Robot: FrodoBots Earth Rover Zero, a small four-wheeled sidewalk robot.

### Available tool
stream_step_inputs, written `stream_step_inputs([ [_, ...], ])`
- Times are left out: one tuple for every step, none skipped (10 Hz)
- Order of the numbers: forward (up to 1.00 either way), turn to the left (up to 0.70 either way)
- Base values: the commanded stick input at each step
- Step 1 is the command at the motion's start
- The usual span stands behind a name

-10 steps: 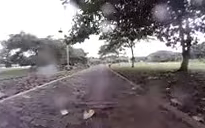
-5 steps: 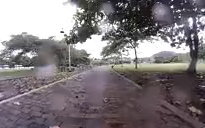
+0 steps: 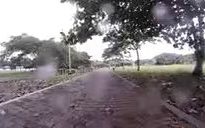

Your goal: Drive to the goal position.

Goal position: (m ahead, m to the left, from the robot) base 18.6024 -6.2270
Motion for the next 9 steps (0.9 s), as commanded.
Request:
stream_step_inputs([
  [0.70,0.00],
  [0.70,0.00],
  [0.70,0.00],
  [0.70,0.00],
  [0.70,0.00],
  [0.70,0.00],
  [0.70,0.00],
  [0.70,0.00],
  [0.70,0.00],
])
